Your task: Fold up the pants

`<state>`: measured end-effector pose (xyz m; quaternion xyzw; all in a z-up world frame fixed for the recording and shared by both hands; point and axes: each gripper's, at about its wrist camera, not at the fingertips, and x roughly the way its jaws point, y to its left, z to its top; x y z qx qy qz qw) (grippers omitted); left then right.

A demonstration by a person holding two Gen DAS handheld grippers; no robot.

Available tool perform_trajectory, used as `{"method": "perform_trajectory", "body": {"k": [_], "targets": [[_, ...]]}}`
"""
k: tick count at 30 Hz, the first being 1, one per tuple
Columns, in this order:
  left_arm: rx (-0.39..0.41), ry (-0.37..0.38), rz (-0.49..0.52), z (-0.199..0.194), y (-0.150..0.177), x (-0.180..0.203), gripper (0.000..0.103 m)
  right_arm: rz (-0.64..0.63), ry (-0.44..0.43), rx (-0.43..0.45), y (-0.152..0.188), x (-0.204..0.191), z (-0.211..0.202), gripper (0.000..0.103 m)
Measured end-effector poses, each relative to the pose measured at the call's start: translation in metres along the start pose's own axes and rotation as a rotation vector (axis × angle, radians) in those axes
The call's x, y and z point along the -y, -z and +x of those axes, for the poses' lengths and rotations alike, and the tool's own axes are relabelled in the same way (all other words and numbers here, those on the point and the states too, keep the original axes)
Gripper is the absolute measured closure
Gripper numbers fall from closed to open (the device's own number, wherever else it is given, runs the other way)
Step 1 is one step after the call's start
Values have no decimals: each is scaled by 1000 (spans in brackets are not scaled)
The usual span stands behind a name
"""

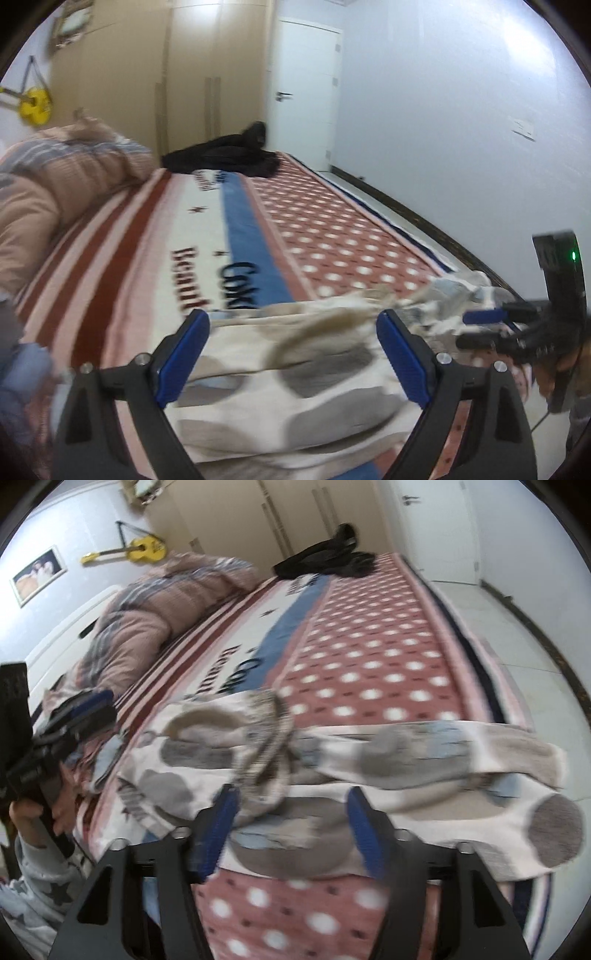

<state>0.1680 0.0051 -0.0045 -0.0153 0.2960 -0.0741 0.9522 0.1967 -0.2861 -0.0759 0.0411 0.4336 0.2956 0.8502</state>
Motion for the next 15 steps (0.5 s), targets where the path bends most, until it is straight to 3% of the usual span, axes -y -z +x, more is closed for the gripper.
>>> {"method": "perform_trajectory", "body": {"k": [3,10,11,12,13,14,15], "targets": [[3,-28,-44,-4,6,-27,13,0,-45,-21,-2,-13,22,26],[-30,-48,-120,5,22,-55,13,140,-50,-85,2,-6,76,27],[-34,-48,-127,6,24,-57,13,140,-50,-85,3,-6,77,36],[-35,-49,-130,6,25,-57,13,128,-44,-77,3,-7,77,60],[-37,-51,-131,8,25,-56,13,116,-38,-77,3,-9,76,75],[-39,-49,-131,8,26,-56,13,104,-33,-76,3,-10,74,85],[-40,-48,-130,8,26,-55,13,87,-37,-66,2,-11,70,87]]}}
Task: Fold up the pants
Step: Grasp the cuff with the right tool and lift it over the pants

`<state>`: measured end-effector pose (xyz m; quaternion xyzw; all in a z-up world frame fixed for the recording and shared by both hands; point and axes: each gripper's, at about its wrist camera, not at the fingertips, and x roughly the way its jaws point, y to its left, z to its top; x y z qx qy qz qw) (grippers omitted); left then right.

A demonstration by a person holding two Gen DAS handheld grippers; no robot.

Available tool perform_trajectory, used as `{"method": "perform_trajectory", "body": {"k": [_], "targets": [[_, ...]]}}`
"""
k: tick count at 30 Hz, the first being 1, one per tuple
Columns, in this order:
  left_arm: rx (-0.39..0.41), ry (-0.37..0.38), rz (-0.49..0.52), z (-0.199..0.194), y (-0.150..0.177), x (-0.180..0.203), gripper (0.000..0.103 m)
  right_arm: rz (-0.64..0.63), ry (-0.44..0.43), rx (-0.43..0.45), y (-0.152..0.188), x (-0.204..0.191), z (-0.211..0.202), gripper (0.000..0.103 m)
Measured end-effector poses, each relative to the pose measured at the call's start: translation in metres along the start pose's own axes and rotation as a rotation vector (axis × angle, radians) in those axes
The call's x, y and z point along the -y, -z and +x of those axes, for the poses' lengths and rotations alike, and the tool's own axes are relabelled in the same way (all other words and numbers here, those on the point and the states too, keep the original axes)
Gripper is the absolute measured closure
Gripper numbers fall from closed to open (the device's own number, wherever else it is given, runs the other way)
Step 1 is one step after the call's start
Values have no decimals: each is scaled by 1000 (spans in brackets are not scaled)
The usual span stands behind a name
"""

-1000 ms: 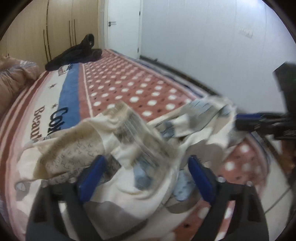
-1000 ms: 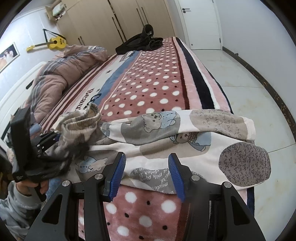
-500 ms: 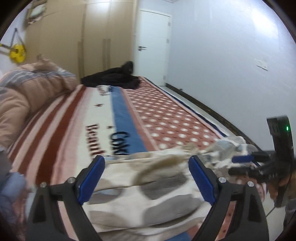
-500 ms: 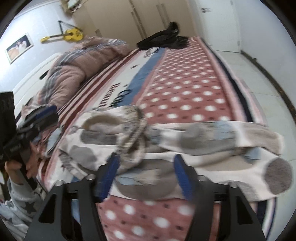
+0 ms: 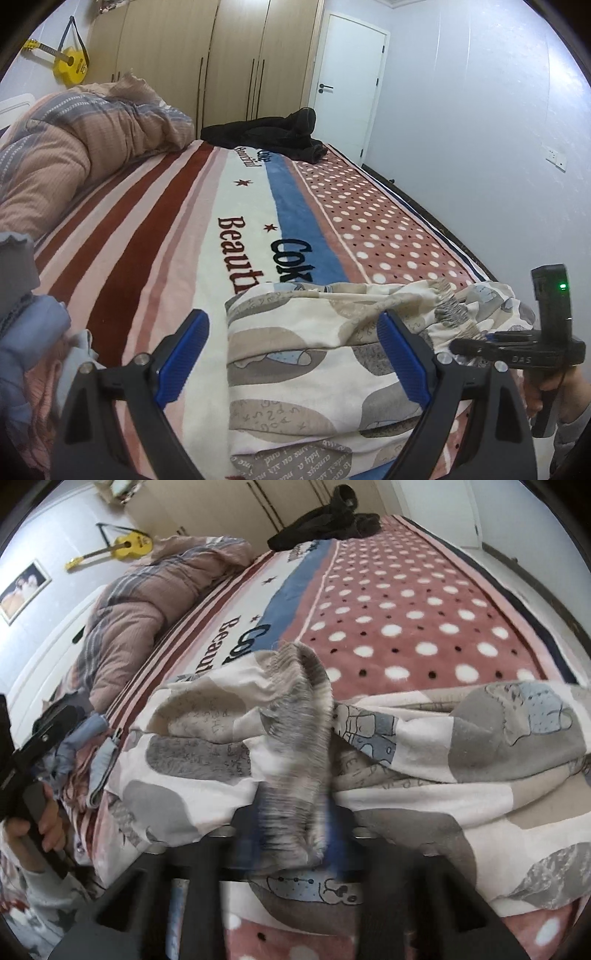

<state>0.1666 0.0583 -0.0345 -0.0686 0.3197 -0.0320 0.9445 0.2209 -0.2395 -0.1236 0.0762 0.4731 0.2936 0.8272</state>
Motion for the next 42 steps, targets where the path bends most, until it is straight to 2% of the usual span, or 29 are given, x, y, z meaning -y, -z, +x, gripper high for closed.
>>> {"method": "perform_trajectory", "body": {"k": [4,9,12,17,20,22,24,26,29,31,33,36,40,41,42], "targets": [[0,0,16,1,0,6,13,-61,27,62,2,-9,-27,89],[-10,4,33,4,1,15,13,-61,80,130,3,-1,-60,89],[-20,6,42,8,2,19,13,-24,95,99,8,15,-61,89],[-45,-1,57,18,7,22,13,-6,86,7,29,29,-40,87],[-64,-3,59,24,12,22,13,6,71,4,33,33,-36,84],[-71,0,55,27,14,21,13,16,74,5,29,34,-40,77],[-76,4,55,28,17,21,13,2,107,36,24,31,-51,60],[-78,5,56,29,19,19,13,-8,125,84,18,27,-65,54],[-87,18,53,31,22,18,13,-8,111,164,8,23,-86,54],[-97,23,51,33,26,18,13,-10,59,204,3,19,-91,54],[-105,23,47,35,28,17,13,-22,6,182,0,10,-79,55],[-113,27,45,37,30,18,13,-26,-25,125,1,4,-51,55],[-105,26,52,36,28,22,13,8,16,105,10,16,-30,56],[-104,25,53,36,26,23,13,11,7,116,11,19,-35,54],[-100,25,53,36,25,23,13,31,13,144,14,27,-48,43]]}}
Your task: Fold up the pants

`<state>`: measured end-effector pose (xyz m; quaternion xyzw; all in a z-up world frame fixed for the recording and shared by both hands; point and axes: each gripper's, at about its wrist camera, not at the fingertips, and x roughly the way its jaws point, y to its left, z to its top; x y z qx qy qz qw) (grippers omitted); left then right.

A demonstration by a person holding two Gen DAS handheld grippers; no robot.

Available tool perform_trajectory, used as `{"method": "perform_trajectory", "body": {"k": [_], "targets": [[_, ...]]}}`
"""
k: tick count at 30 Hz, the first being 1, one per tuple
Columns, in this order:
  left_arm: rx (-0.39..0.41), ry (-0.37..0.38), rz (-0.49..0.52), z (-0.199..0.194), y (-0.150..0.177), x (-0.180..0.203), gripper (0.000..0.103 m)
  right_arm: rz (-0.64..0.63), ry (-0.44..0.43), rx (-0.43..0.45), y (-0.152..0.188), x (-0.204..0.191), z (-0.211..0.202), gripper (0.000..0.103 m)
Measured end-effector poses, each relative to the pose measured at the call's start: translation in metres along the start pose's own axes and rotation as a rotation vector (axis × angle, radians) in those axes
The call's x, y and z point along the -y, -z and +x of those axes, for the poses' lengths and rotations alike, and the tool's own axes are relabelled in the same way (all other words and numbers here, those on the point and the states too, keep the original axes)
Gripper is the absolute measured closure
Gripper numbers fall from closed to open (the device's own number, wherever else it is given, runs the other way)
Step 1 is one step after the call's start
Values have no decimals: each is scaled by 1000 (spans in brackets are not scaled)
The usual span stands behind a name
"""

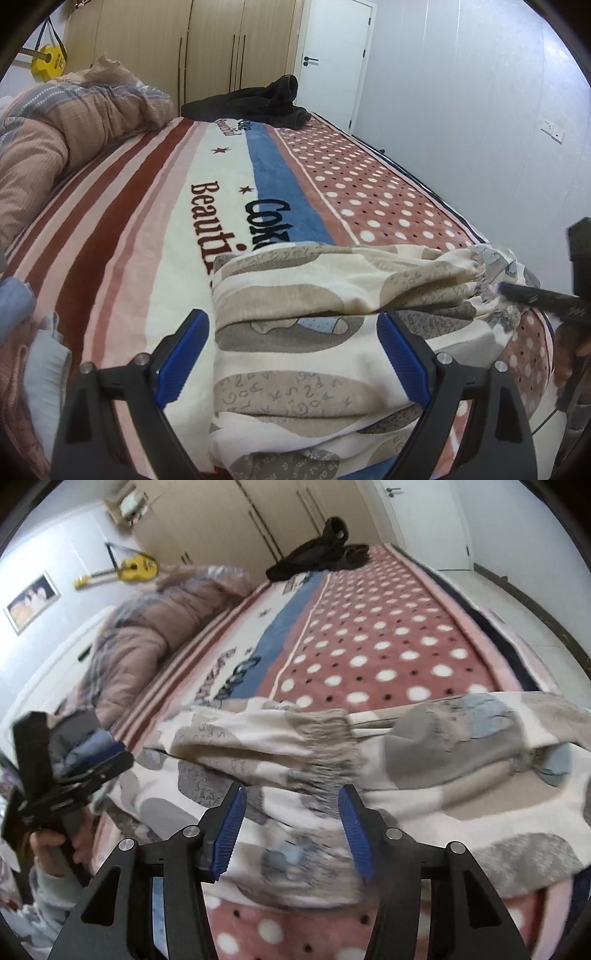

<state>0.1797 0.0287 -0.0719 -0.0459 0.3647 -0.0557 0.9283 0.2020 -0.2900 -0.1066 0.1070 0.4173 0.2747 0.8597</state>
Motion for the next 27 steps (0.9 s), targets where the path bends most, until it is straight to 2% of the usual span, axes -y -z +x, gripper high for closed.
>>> {"method": "perform_trajectory", "body": {"k": [2,3,5,8,11,14,16,19,23,27], "targets": [[5,2,-3,0,-3,2,13,48,30,68,1,17,-26,28],[6,3,-4,-1,-4,3,13,88,52,113,3,33,-44,26],[7,1,0,-1,-5,6,13,176,91,158,7,64,-71,26],[8,0,8,-2,-7,11,13,387,144,213,25,127,-107,23],[6,0,15,-2,-7,16,13,539,168,208,50,179,-126,21],[4,-4,26,-2,-7,20,13,651,124,198,69,207,-123,21],[3,-6,30,-1,-8,21,13,672,96,202,72,213,-115,21],[3,-12,29,-1,-8,21,13,654,74,232,68,217,-108,20],[1,-16,17,0,-9,15,13,731,-23,291,56,229,-94,19],[5,-25,7,1,-10,7,13,764,-11,310,41,232,-82,19]]}}
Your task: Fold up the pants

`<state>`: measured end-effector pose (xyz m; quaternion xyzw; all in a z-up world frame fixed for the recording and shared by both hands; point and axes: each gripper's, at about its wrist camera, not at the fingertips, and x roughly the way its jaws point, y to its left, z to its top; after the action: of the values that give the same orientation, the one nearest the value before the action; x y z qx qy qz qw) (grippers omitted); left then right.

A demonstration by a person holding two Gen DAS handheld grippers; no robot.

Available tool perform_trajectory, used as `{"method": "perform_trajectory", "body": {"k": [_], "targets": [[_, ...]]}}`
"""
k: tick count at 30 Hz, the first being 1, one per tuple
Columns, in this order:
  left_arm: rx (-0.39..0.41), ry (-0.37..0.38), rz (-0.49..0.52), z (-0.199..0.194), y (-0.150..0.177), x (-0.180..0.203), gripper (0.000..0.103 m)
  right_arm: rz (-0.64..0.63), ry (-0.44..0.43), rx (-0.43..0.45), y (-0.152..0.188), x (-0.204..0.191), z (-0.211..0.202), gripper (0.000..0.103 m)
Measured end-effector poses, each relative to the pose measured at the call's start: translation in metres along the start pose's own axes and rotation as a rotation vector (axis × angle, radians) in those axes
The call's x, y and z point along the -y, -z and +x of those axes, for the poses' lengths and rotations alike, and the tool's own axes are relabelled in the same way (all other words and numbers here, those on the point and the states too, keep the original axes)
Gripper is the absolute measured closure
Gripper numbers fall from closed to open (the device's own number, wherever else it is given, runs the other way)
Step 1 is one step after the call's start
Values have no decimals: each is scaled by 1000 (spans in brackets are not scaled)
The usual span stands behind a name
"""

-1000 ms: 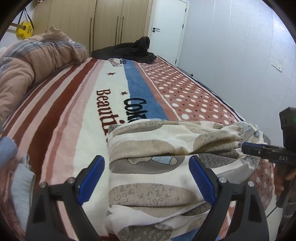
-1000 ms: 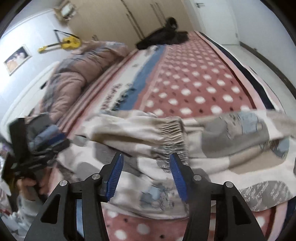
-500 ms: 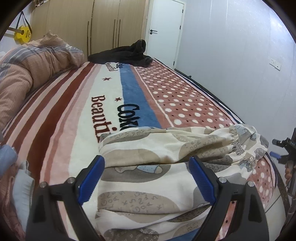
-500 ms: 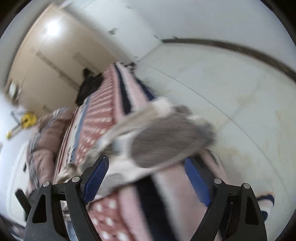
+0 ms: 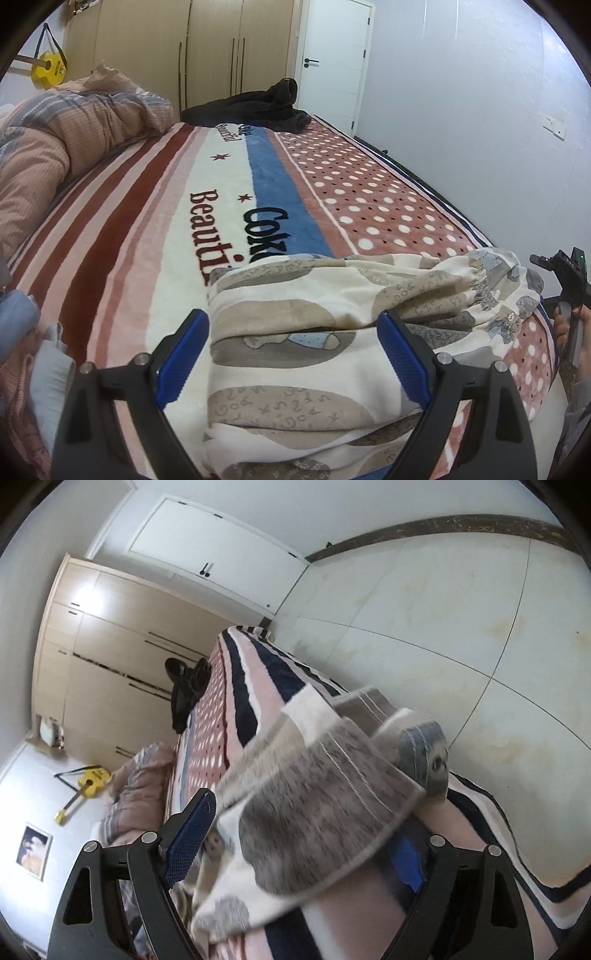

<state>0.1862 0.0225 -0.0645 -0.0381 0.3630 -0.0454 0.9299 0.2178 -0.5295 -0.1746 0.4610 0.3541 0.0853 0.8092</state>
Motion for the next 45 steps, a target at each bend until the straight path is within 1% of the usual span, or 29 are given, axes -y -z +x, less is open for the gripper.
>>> {"method": "perform_trajectory", "body": {"k": [1,2,3,4,5,6,7,8,11,14,15,18,21,23,26,27,29,30,33,36,37,39,42,44,45], "targets": [[1,1,-6,0,0,-2,13,5,6,6,-2,-2,2,21],[2,1,-11,0,0,-4,13,9,14,9,-3,-4,5,27],[3,3,-16,0,0,-6,13,9,30,10,-4,-8,12,43],[4,4,-21,0,0,-7,13,3,48,10,-6,-10,13,53],[5,5,-23,0,0,-8,13,-8,81,13,-7,-13,15,72],[6,5,-26,-1,0,-9,13,-25,110,21,-8,-16,16,88],[8,6,-28,-1,1,-11,13,-38,112,28,-9,-20,17,91],[11,6,-30,-3,1,-12,13,-49,101,36,-10,-25,16,93],[21,6,-38,-7,1,-16,13,-130,56,105,-8,-55,3,94],[35,6,-50,-12,0,-22,13,-214,-20,144,1,-99,-8,95],[42,7,-55,-15,0,-24,13,-260,-56,149,6,-122,-11,95],[68,10,-65,-22,-1,-32,13,-391,-117,135,31,-180,-12,95],[82,-4,-79,-28,-1,-40,13,-522,-189,82,66,-235,1,96],[88,-11,-89,-31,0,-47,13,-614,-233,7,103,-274,24,96],[94,-33,-105,-36,3,-60,13,-708,-282,-113,154,-309,57,96],[95,-38,-110,-38,4,-64,13,-764,-287,-170,182,-322,78,96],[95,-50,-121,-40,7,-73,13,-847,-268,-235,218,-334,106,97],[95,-59,-126,-41,8,-78,13,-912,-233,-283,246,-332,120,96],[93,-67,-136,-42,12,-88,13,-1011,-179,-381,289,-320,147,96],[91,-70,-142,-41,14,-92,13,-1098,-154,-458,319,-301,158,93],[92,-69,-143,-41,15,-92,13,-1112,-153,-466,319,-291,154,93],[93,-66,-146,-42,15,-93,13,-1129,-167,-467,320,-286,147,93],[97,-67,-147,-42,15,-93,13,-1108,-234,-429,316,-301,135,93],[101,-64,-153,-44,14,-93,13,-1123,-228,-391,316,-307,134,93],[103,-63,-152,-45,14,-93,13,-1124,-223,-394,316,-308,137,91]]}}
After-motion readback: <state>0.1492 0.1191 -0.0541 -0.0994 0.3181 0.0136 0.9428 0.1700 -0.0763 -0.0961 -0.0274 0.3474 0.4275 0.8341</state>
